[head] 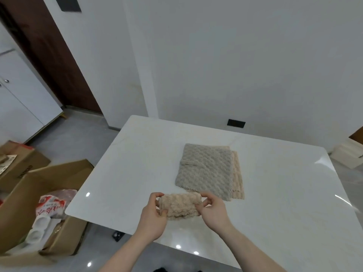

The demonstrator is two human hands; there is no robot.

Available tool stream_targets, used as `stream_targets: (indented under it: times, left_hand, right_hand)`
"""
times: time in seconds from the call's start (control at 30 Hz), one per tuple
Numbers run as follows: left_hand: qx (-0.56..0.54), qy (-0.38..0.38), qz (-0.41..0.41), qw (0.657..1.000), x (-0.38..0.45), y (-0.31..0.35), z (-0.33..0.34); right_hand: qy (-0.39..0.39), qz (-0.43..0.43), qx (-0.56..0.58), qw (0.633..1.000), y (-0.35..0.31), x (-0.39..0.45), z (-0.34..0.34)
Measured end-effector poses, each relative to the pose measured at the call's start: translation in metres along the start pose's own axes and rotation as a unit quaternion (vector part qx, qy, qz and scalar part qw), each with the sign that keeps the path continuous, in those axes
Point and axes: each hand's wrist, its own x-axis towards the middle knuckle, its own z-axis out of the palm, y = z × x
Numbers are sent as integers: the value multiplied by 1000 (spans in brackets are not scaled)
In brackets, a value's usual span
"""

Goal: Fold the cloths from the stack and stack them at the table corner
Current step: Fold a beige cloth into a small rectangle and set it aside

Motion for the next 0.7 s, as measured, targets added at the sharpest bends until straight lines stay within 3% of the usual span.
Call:
stream_targets:
  times: [0.3,0.7]
  left_hand:
    - [-15,39,-1,999,41,-6,-70]
    - [63,-50,38,996,126,-68,-223]
  right_hand:
    - [-7,-39,3,999,-48,25,59]
    - [65,-9,28,997,-116,33,212]
